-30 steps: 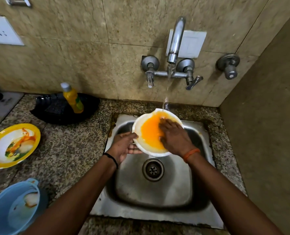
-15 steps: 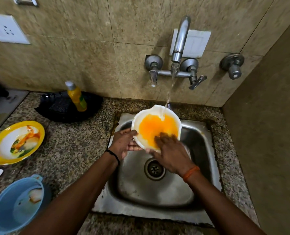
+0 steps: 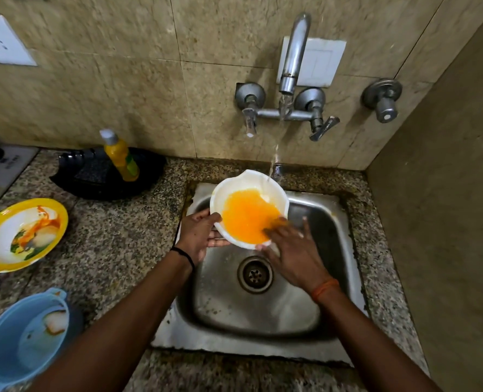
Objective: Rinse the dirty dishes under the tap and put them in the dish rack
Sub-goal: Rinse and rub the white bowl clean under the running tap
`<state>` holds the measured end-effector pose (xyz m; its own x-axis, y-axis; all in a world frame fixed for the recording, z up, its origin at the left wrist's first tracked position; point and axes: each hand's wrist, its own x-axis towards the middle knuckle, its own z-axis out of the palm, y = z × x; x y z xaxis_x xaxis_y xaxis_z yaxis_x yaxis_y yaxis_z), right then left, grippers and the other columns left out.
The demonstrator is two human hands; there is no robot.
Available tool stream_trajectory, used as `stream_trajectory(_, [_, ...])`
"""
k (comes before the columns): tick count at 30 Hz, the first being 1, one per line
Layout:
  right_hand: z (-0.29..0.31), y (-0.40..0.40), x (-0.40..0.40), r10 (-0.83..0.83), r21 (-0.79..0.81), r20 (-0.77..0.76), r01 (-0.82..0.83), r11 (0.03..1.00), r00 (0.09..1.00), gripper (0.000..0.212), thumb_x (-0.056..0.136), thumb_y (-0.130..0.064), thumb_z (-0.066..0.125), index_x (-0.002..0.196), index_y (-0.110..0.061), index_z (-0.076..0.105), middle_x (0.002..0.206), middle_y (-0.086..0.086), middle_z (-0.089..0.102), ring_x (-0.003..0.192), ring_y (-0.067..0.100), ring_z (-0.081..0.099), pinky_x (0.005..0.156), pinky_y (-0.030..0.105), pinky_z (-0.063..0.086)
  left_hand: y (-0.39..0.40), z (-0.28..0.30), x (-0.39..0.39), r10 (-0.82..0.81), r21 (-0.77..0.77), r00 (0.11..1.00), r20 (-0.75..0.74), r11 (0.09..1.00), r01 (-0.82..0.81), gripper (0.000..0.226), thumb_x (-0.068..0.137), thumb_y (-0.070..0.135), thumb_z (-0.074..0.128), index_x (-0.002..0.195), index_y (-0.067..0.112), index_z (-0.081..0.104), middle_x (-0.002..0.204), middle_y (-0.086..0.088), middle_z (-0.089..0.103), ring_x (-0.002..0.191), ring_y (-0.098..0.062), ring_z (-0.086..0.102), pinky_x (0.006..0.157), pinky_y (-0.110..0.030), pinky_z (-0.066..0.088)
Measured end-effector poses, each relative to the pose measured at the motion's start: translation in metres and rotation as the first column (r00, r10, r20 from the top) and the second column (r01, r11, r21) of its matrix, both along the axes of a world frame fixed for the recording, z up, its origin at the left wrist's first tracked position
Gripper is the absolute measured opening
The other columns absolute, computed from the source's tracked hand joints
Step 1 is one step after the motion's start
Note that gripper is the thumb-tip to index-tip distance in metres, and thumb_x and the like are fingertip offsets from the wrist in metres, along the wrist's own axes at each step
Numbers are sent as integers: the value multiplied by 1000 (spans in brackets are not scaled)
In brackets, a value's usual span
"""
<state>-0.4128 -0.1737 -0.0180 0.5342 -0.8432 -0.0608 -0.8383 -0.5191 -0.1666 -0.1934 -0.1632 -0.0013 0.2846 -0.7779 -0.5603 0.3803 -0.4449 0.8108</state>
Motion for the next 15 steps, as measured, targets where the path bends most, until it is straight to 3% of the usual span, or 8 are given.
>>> stream_trajectory(2, [3,-6,2,-57,27,-71,59,998,996,81,89,-72,6,135,-25,52,151,2,42,145,19,29,116,57,-2,0,0,-2,-11,8,1000,5,1000,11,28,90,5,57,117,14,62,93,-14,70,69,-31,69,61,-44,60])
stream_trajectory(5, [7,13,23,85,152,30,-89,984,996,99,78,-80,-2,144,-22,42,154,5,37,147,20,21,120,48,3,-1,1,-5,-12,11,1000,21,1000,12,27,89,4,57,115,11,62,86,-11,69,62,-28,69,56,-41,60])
stream_trajectory(7, [7,17,22,117,192,88,-132,973,989,98,76,-81,-2,147,-27,39,155,1,37,147,16,24,122,47,4,0,1,-5,-20,6,999,30,1000,20,27,89,4,57,114,12,62,86,-11,69,57,-25,70,55,-40,60])
stream_trajectory(11, [4,-5,3,-68,50,-23,69,996,997,93,85,-73,-5,137,-22,51,146,3,49,142,21,35,119,53,1,0,0,-6,-20,17,1000,23,1000,20,25,89,3,58,112,11,62,86,-11,70,59,-26,70,56,-41,60])
stream_trajectory(13, [5,5,16,0,94,-17,1,996,1000,96,83,-75,-1,144,-16,43,152,10,40,146,26,26,120,48,2,-1,2,-11,-25,18,1000,8,1000,25,25,89,3,57,112,9,62,86,-13,70,57,-26,70,54,-41,60])
stream_trajectory(15, [10,18,30,84,223,127,-111,968,988,90,84,-76,10,150,-19,33,158,6,28,149,21,18,120,35,7,-2,4,-15,-38,15,999,10,999,38,23,89,3,56,111,10,63,83,-11,70,54,-23,70,50,-36,58])
